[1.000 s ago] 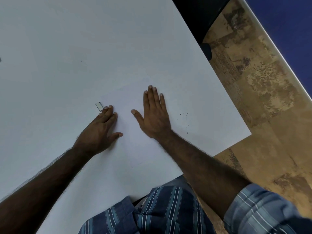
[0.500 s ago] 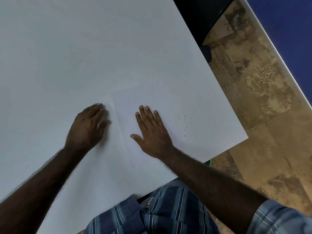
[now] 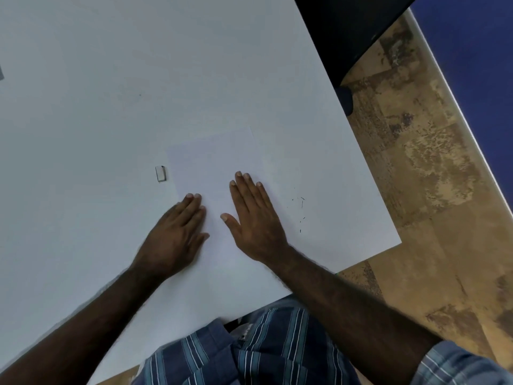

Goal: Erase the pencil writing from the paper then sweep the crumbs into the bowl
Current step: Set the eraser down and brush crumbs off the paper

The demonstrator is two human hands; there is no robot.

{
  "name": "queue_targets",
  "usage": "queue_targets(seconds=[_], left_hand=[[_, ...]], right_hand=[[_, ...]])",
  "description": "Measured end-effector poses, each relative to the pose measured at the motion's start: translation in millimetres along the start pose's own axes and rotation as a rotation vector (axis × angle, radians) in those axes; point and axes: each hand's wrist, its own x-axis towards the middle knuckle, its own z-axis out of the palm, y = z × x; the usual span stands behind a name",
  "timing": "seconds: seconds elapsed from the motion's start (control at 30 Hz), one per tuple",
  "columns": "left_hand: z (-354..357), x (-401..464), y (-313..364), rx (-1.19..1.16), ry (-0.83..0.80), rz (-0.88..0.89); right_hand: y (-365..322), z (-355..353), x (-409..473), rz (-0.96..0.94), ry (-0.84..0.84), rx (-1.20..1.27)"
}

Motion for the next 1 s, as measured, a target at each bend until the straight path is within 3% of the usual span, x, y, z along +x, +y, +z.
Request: queue_targets(seconds=[0.2,0.37,0.53,0.73,1.0], left_hand=[[8,-1,8,-0.02,0.013,-0.045],[12,-5,11,-0.01,-0.017,-0.077],[9,-9,16,0.035,-0.051,-0.143],[2,-18,26,0.074,-0.066,-0.263],[-12,-18,79,-0.035,0.044,-0.368]], right_hand=[[44,-19,-48,0.007,-0.14,-0.169],[76,-40,-75,-0.006,-0.16,-0.189],[88,-62,-74,-0.063,-0.105,-0.098],[107,-79,-75,0.003,0.01,0.058],[118,-99,-101,0.065,0.015,0.042]])
